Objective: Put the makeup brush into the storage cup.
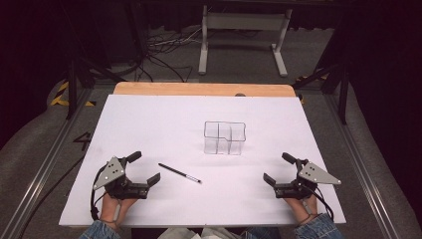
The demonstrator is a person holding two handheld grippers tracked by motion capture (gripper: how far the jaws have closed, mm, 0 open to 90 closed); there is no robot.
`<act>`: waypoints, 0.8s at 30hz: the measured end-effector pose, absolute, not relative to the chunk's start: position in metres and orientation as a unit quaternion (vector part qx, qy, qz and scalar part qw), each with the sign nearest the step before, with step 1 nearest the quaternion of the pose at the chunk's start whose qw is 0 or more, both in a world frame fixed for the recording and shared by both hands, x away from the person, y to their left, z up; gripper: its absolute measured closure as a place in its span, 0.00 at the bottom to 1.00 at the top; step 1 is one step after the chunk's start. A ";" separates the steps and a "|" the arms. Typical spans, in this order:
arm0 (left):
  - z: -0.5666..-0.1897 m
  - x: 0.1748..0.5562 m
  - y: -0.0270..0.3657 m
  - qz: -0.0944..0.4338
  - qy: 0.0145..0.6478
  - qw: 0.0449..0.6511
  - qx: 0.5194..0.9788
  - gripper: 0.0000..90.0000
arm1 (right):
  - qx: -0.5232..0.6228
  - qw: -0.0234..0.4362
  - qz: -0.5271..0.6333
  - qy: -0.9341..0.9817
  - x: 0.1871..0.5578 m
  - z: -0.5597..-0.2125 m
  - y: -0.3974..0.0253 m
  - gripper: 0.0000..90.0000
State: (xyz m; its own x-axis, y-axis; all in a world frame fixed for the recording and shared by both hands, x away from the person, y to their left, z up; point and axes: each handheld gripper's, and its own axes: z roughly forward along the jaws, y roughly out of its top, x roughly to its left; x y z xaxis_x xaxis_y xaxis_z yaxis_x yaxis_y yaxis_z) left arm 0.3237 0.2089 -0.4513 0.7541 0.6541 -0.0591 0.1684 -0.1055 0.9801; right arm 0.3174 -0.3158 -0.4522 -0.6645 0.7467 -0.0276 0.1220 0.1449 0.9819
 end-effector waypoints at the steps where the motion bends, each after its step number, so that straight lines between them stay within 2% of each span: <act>1: -0.448 0.324 0.207 0.201 0.282 0.607 0.715 0.00 | 0.307 0.271 0.577 0.707 0.317 -0.452 -0.316 0.00; 14: -0.421 0.338 0.194 0.196 0.272 0.645 0.687 0.00 | 0.312 0.269 0.576 0.706 0.318 -0.452 -0.317 0.00; 24: -0.404 0.351 0.176 0.183 0.251 0.649 0.694 0.00 | 0.316 0.267 0.572 0.708 0.317 -0.452 -0.318 0.00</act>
State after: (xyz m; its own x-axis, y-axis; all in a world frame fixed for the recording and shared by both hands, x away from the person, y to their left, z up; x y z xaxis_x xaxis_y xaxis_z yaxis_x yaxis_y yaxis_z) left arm 0.3509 0.1755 -0.4044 0.8068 0.5864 -0.0722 0.1117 -0.0314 0.9932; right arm 0.3175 -0.3180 -0.4523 -0.6577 0.7531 -0.0174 0.1419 0.1465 0.9790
